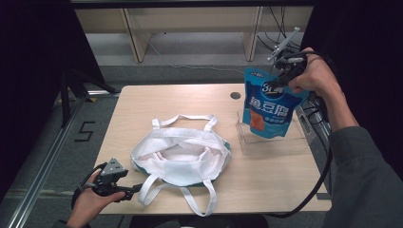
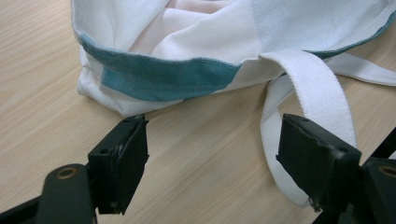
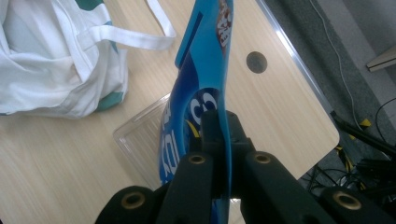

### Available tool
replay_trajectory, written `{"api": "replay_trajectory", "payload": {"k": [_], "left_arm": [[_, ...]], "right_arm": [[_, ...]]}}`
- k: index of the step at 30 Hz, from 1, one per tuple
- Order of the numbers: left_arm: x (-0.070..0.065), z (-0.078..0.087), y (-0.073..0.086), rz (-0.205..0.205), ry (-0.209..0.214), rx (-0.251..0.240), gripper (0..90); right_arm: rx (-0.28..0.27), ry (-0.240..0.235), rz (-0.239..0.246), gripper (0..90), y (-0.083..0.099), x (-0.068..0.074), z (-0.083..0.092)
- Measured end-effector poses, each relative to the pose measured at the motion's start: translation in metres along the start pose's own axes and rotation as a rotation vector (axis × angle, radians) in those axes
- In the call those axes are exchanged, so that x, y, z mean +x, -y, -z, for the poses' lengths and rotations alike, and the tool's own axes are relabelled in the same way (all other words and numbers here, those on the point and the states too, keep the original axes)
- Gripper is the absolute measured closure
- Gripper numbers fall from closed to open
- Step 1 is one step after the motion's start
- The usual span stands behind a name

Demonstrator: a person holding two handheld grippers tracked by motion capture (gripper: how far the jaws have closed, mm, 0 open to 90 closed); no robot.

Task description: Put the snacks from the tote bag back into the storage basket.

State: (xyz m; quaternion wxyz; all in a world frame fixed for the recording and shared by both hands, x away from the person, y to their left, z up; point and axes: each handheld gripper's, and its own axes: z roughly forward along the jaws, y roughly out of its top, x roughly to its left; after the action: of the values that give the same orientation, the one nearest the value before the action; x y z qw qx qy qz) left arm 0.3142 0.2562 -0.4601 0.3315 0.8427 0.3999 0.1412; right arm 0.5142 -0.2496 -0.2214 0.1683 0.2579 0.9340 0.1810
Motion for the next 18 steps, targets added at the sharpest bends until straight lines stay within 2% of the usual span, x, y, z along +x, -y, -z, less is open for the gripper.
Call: {"api": "replay_trajectory", "payload": {"k": [2,3,7,17,18], "left_arm": [[0.002,0.0,0.0,-0.026,-0.003,0.012,23.5],[0.001,0.0,0.0,-0.011,-0.005,0.004,23.5],[0.001,0.0,0.0,-0.015,-0.003,0.007,23.5],[0.0,-0.001,0.0,-0.009,-0.001,0.007,23.6],[0.0,-0.001,0.0,-0.013,0.0,0.005,23.6]], "right_arm": [[-0.003,-0.011,-0.009,90.0,0.002,0.0,-0.004],[-0.003,-0.011,-0.007,90.0,0.003,0.0,-0.006],[0.004,-0.034,-0.018,90.0,0.006,0.002,-0.015],[0.005,-0.063,-0.009,90.0,0.017,0.006,-0.031],[0.006,-0.067,-0.02,90.0,0.018,0.006,-0.032]]}}
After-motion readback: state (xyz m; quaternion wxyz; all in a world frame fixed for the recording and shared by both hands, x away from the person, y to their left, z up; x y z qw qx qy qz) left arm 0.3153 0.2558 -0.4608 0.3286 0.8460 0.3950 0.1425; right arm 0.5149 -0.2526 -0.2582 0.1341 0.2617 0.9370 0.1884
